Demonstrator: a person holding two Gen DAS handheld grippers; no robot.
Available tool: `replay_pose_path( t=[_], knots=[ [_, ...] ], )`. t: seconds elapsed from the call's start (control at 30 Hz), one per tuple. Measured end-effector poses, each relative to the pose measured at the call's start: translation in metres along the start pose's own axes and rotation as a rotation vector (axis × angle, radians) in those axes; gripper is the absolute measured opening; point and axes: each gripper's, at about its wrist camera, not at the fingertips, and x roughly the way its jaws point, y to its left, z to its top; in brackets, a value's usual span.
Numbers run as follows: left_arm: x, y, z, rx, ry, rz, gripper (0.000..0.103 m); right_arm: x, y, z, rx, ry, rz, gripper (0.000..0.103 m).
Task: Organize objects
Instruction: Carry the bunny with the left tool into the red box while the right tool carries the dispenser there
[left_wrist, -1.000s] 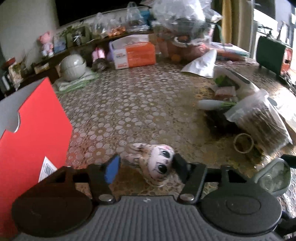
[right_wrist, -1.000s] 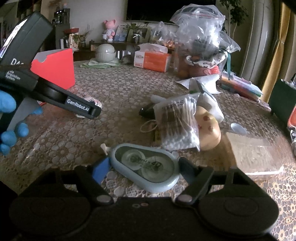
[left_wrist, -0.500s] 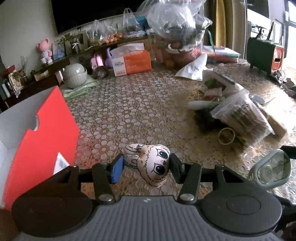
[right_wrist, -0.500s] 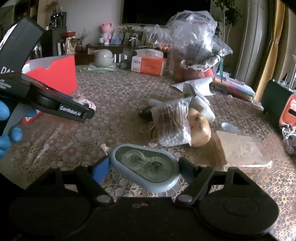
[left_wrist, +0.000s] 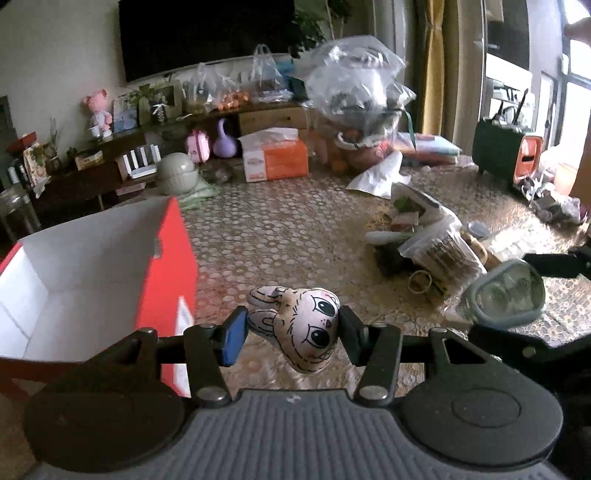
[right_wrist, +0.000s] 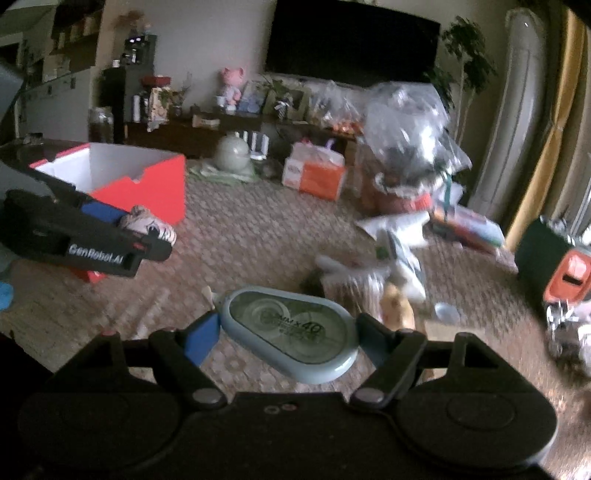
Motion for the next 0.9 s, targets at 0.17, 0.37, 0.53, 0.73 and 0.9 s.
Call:
replay_pose_path(
  t=[0.17,0.37,0.53,0.73,0.9],
  knots=[
    [-0.023,0.027,0.001,-0.057,0.007,-0.007,0.052,-0.006,0.014,0.026,-0.006,-0.02,0.046,0.08],
    [-0.045,0.063,0.005,-0.074,0.0,0.006,0.052,-0.004,0.038,0.061,-0.034,-0.043,0.105,0.08],
    [-0.053,0.091,0.009,-0.072,-0.007,0.041,0.052,0.006,0.059,0.097,-0.075,-0.046,0.169,0.08],
    [-0.055,0.13,0.011,-0.081,-0.004,0.096,0.052,0.025,0.095,0.126,-0.13,-0.051,0.206,0.08],
    [-0.052,0.16,0.013,-0.093,0.003,0.129,0.052,0.047,0.122,0.142,-0.154,-0.035,0.237,0.08]
  ],
)
